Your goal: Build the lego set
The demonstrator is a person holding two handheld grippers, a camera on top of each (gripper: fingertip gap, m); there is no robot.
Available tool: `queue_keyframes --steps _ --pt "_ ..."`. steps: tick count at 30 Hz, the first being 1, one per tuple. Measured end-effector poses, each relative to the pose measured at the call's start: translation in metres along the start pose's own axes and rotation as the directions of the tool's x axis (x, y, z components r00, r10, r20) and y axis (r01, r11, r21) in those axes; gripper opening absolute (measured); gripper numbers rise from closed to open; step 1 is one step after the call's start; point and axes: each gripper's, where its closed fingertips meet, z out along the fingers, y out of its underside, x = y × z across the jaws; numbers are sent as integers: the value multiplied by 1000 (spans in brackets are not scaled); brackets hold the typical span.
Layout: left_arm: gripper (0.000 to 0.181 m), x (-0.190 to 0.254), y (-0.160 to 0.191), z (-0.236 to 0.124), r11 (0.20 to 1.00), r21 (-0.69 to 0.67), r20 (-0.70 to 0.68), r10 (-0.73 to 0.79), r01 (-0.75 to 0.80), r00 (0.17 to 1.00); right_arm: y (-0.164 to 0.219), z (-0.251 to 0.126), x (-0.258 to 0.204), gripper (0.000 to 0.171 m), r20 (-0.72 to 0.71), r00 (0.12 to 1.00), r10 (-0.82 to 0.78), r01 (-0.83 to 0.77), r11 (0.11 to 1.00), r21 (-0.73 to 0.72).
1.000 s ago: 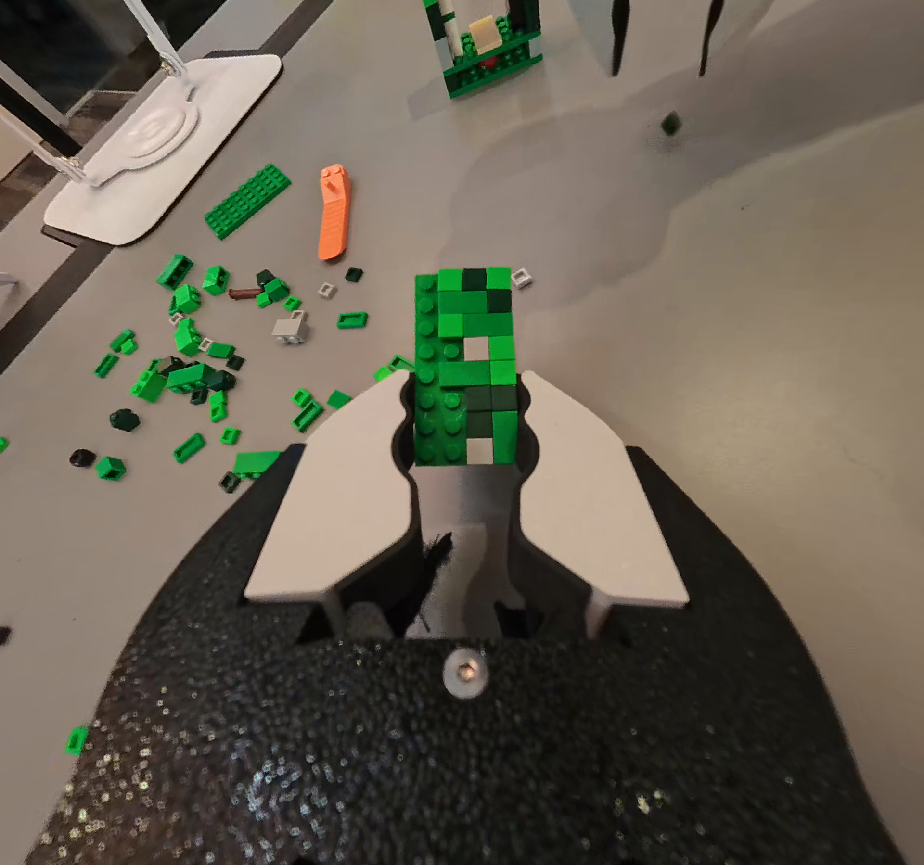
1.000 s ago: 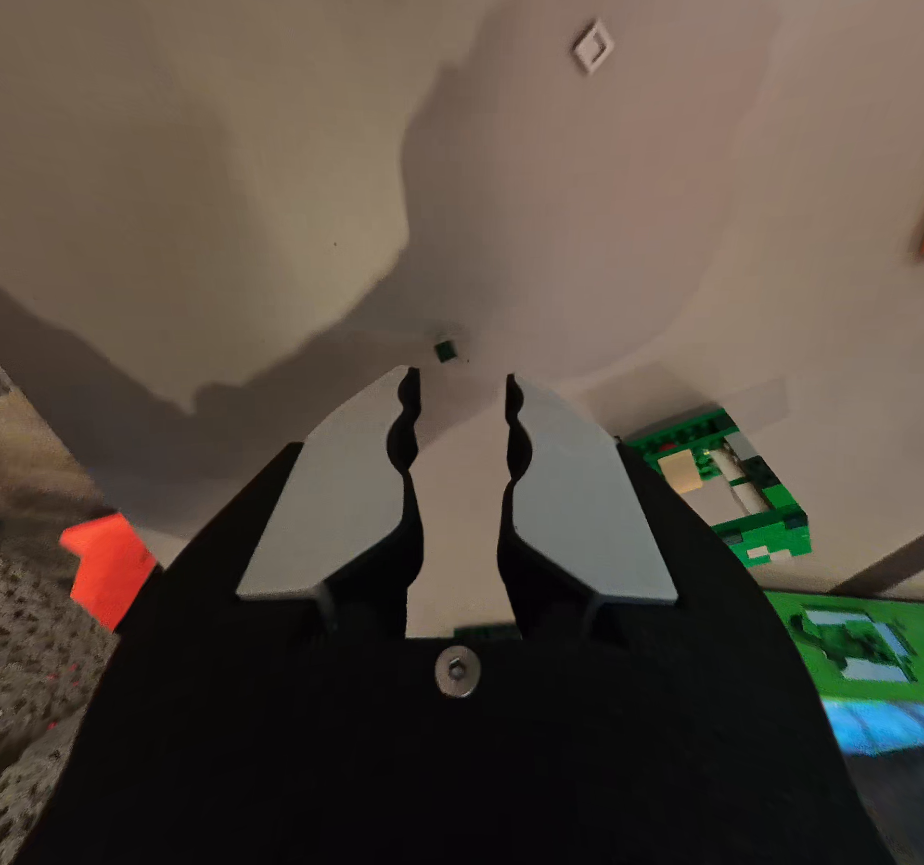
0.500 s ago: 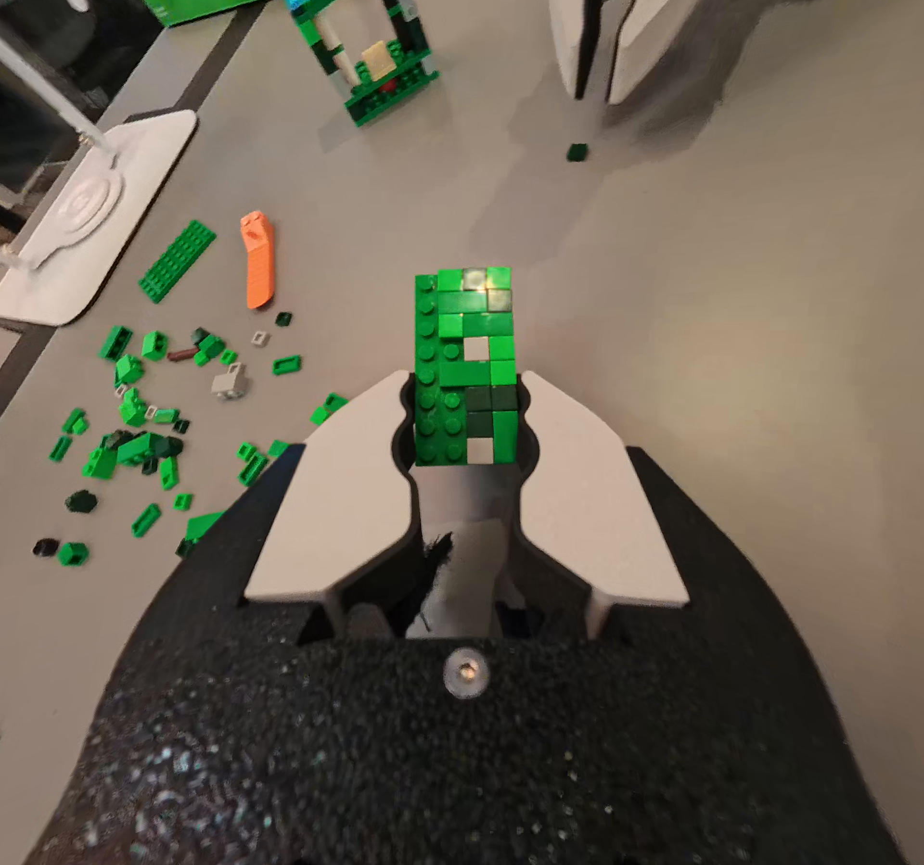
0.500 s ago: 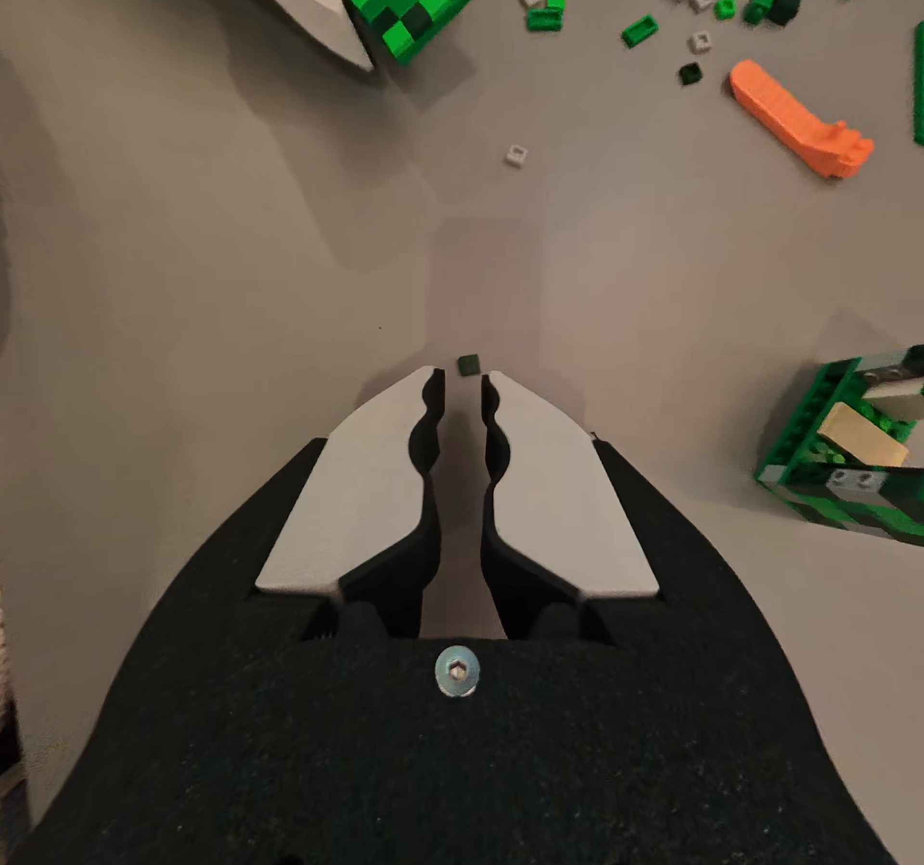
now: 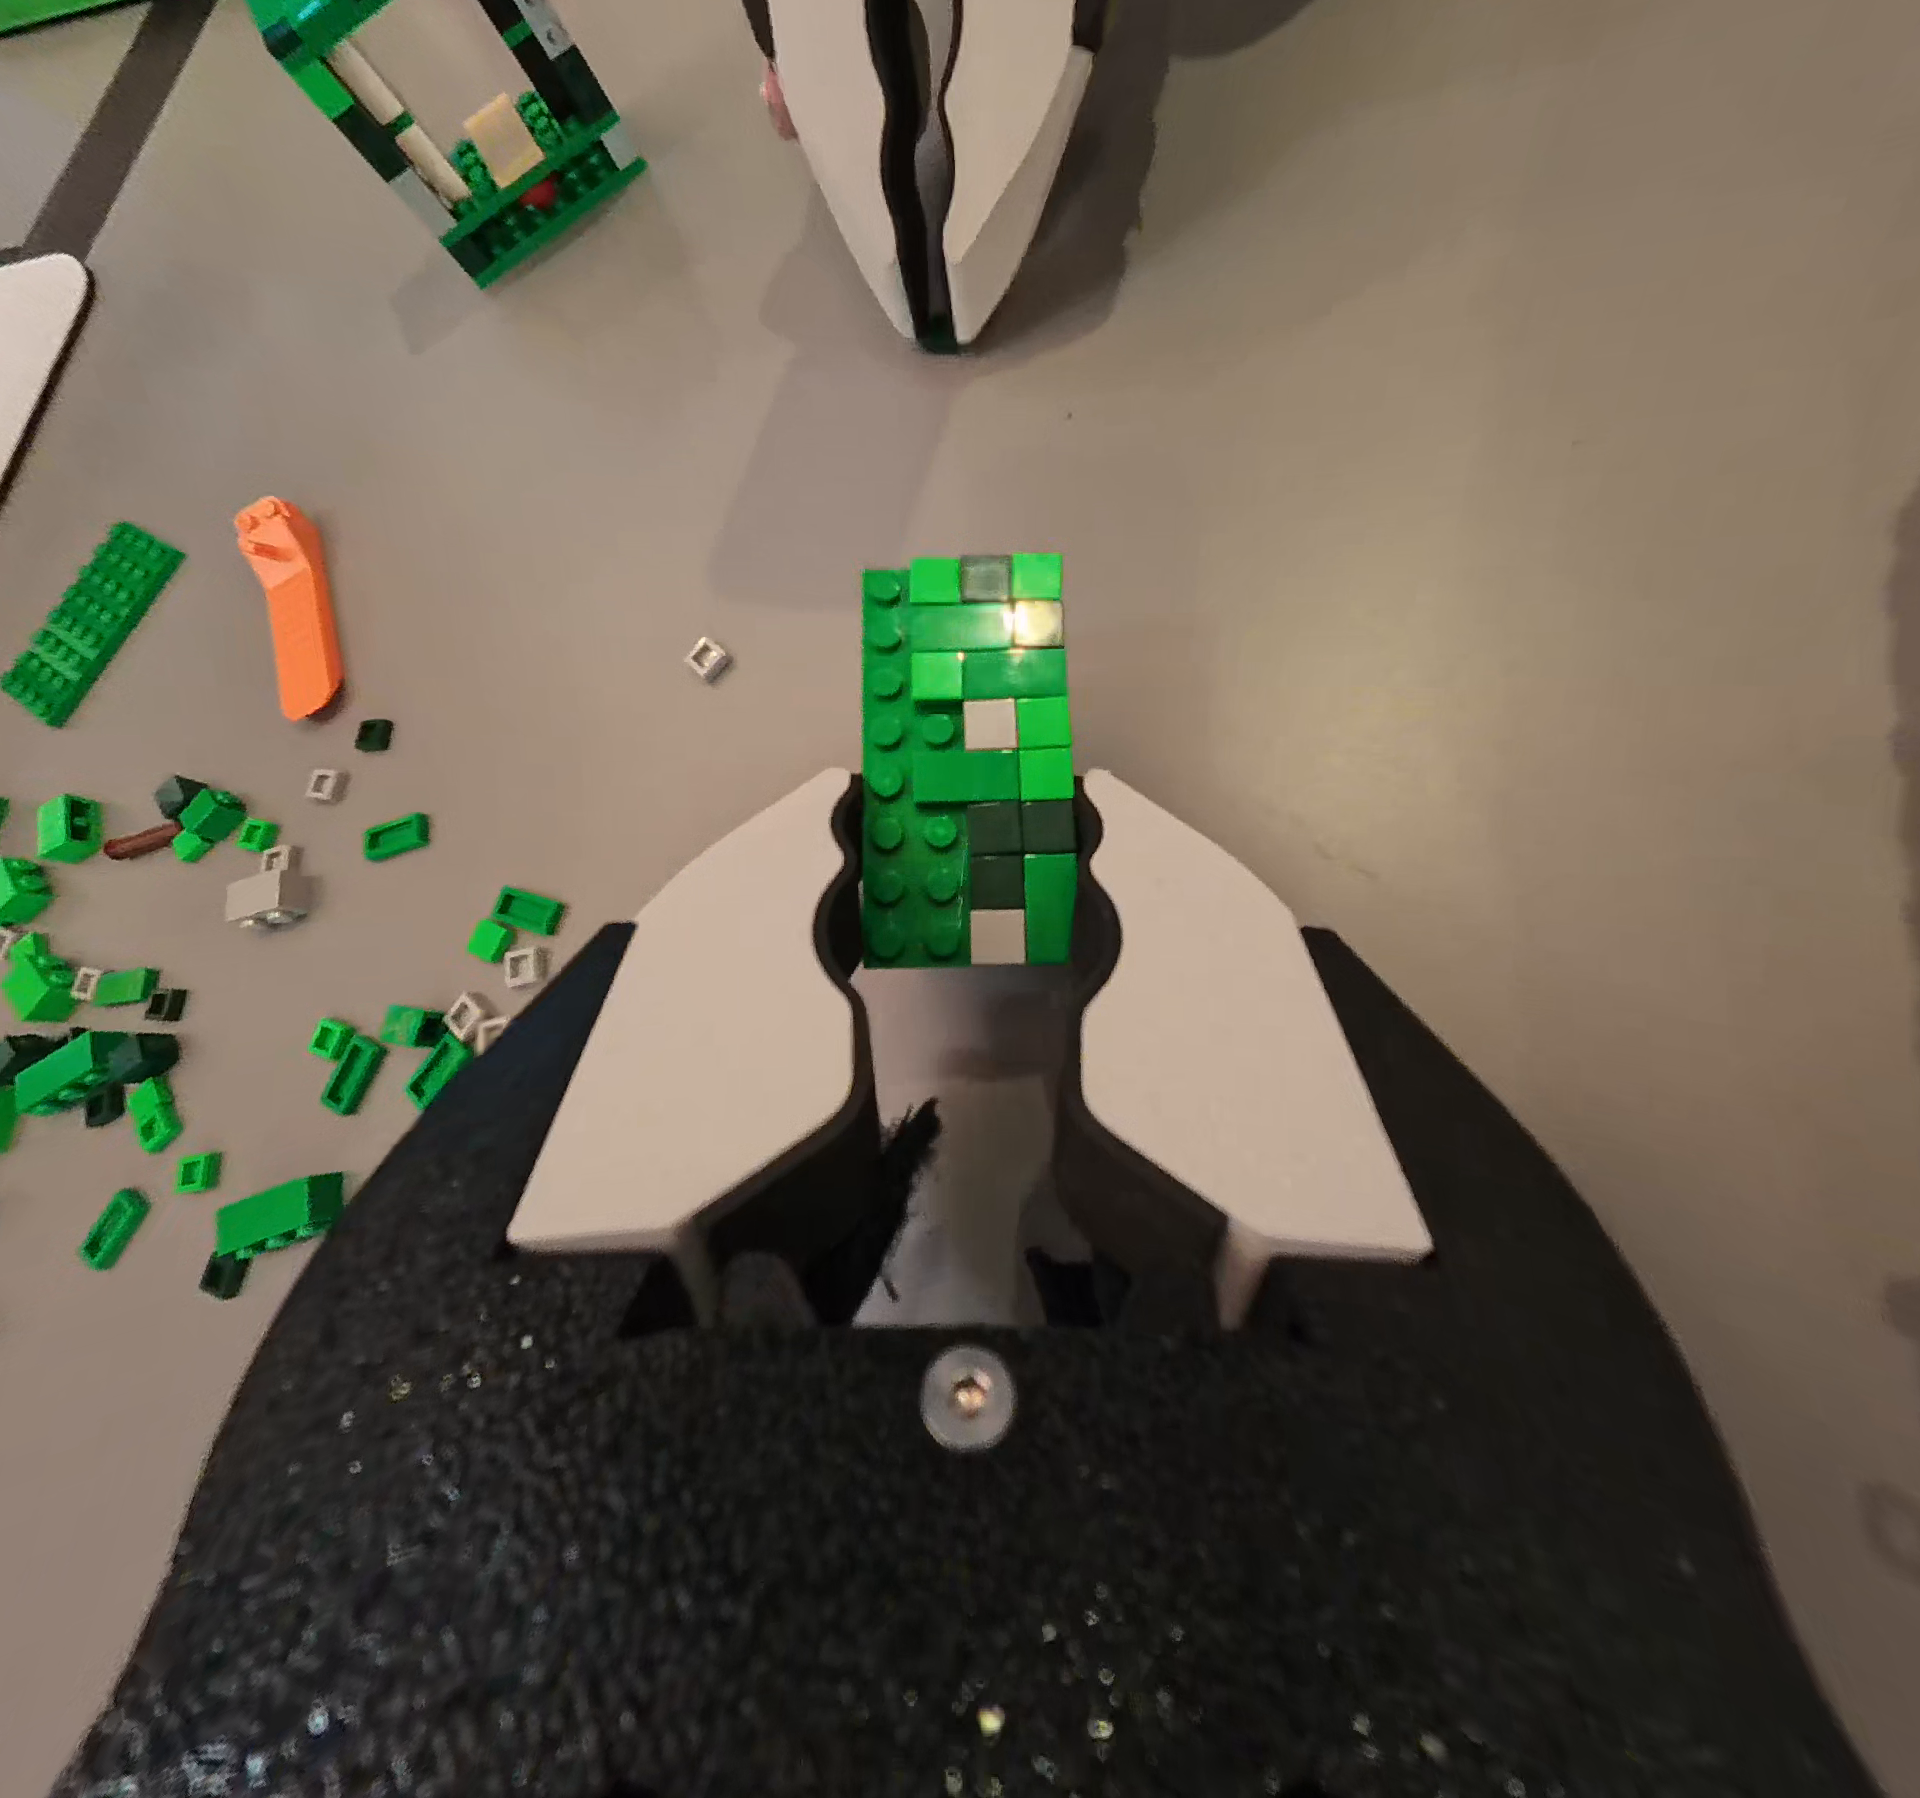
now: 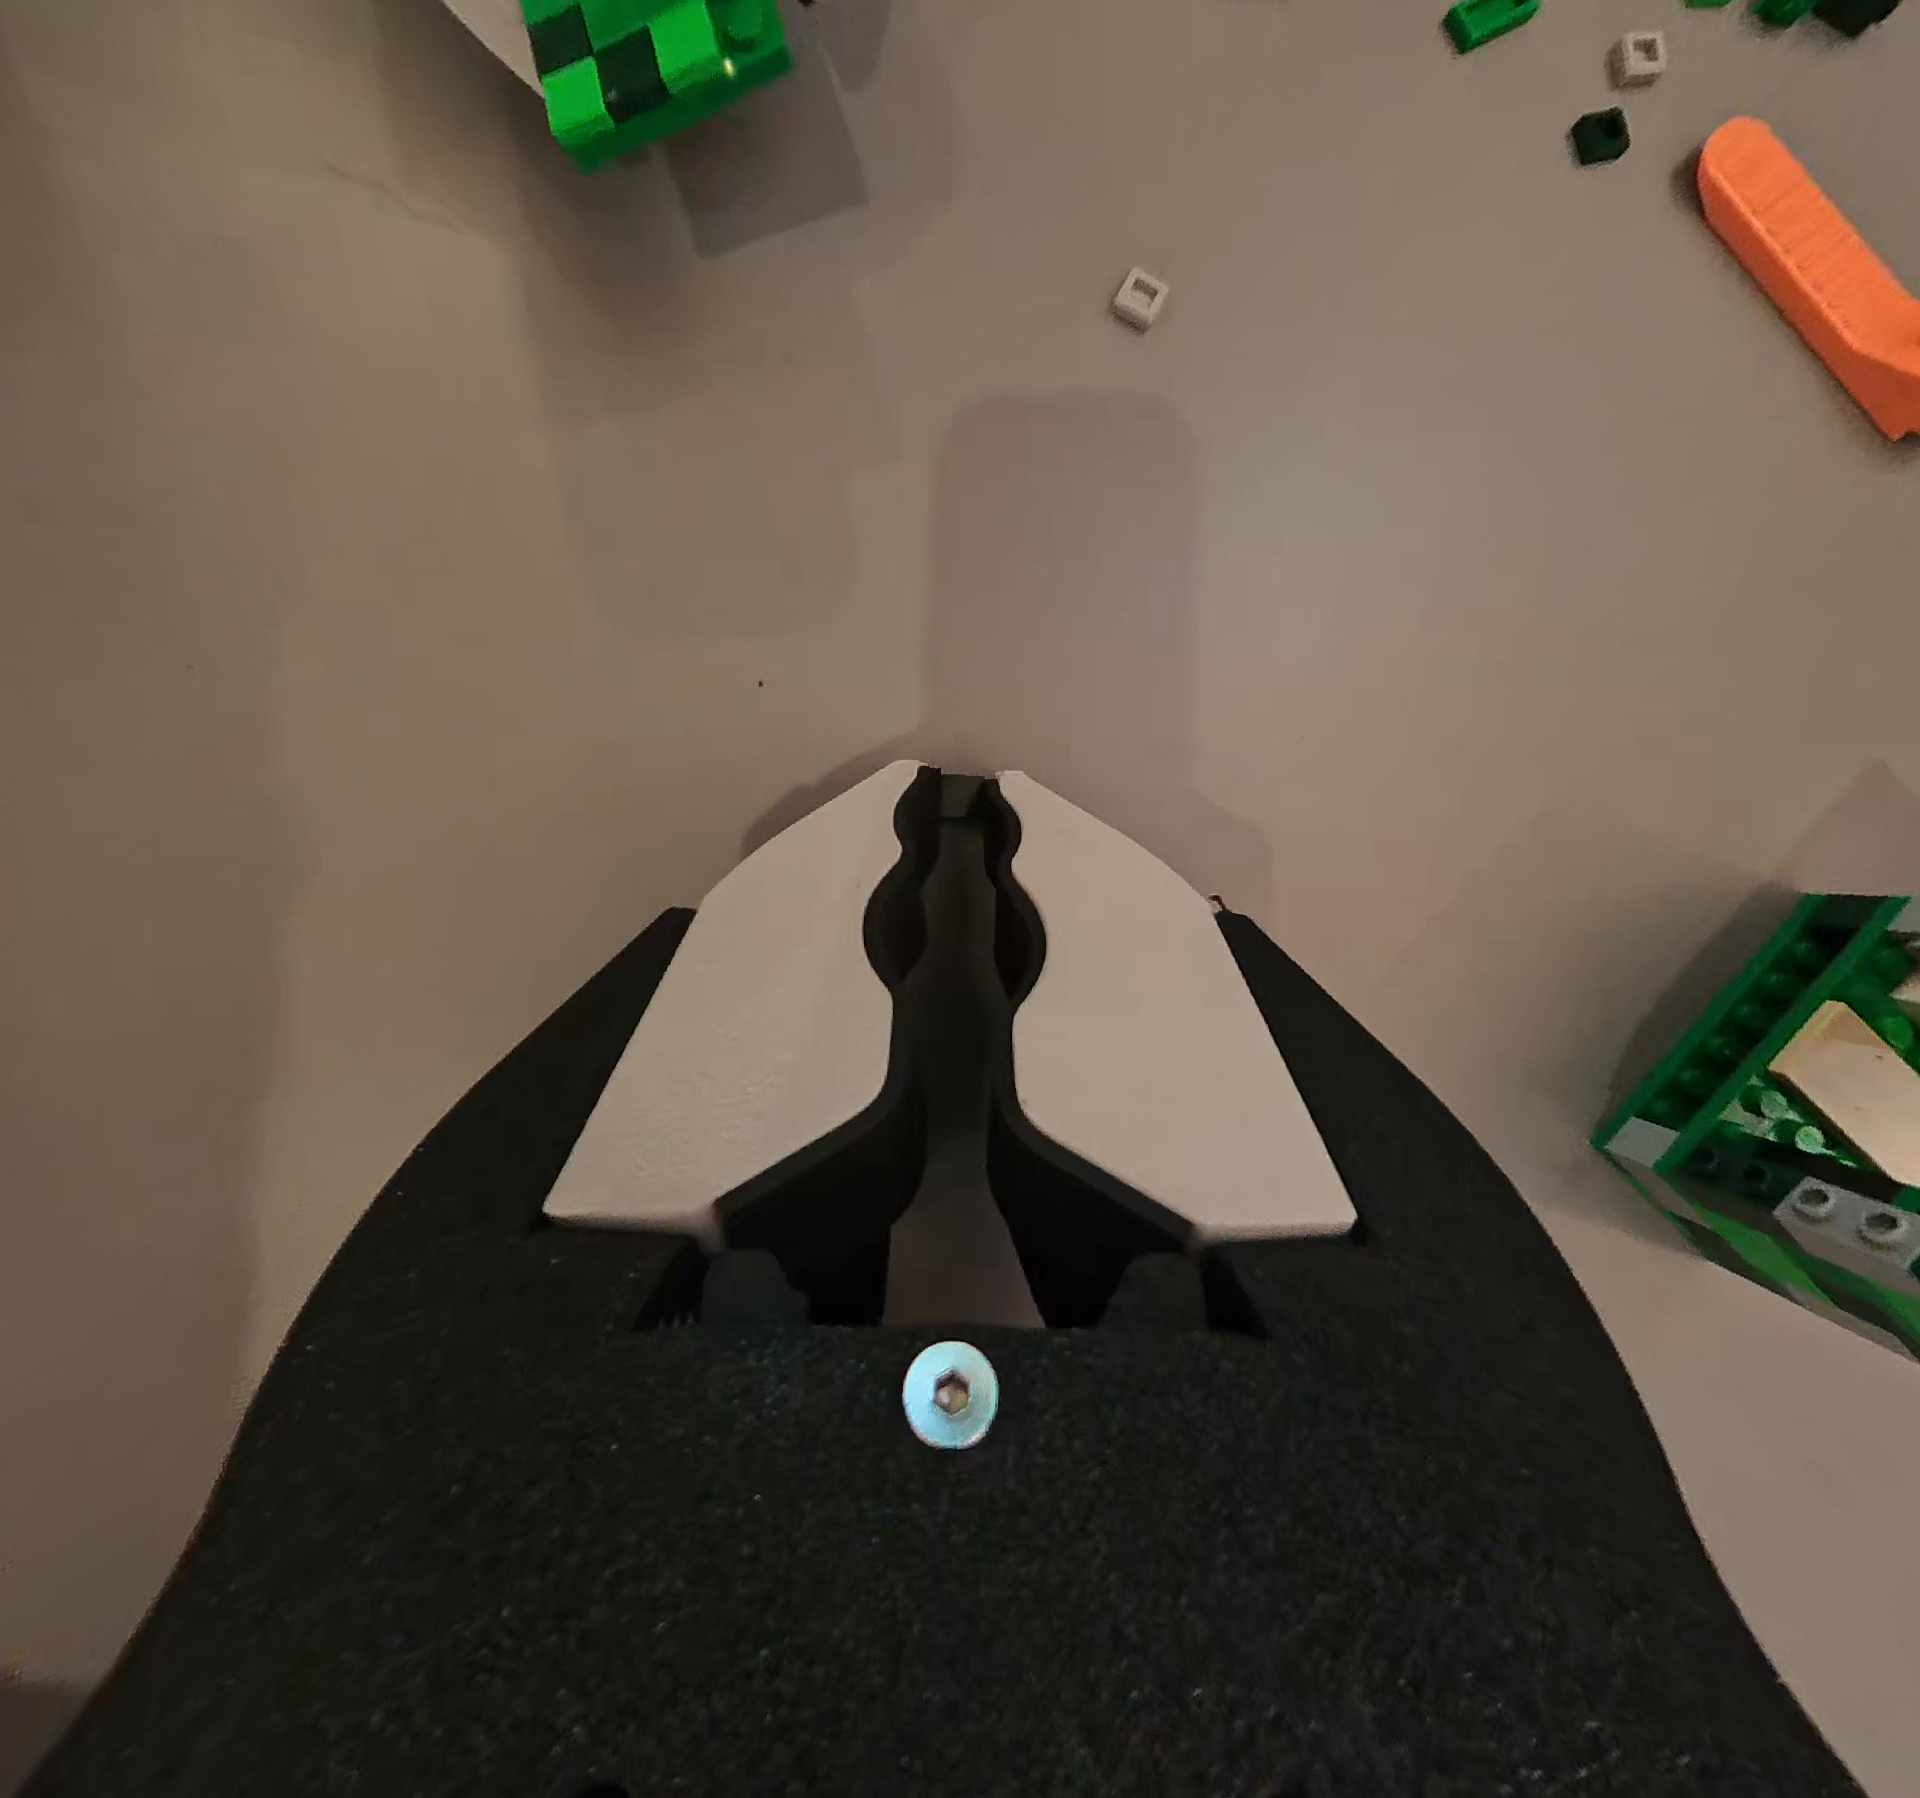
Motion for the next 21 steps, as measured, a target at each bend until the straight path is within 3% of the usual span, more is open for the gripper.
queue_keyframes --steps 6,9,15,21 --pt "37 14 6 7 998 -56 -81 -40 36 996 -72 -7 -20 7 17 999 -50 45 977 210" --pt "37 15 7 9 998 -61 -80 -33 28 996 -99 7 -42 7 42 991 -127 115 967 226" --pt "36 16 6 9 998 -59 -66 -6 2 998 -107 34 -58 7 64 980 -190 179 972 150" --pt "36 16 5 9 998 -58 -63 3 -7 998 -107 36 -54 7 40 979 -199 192 972 134"
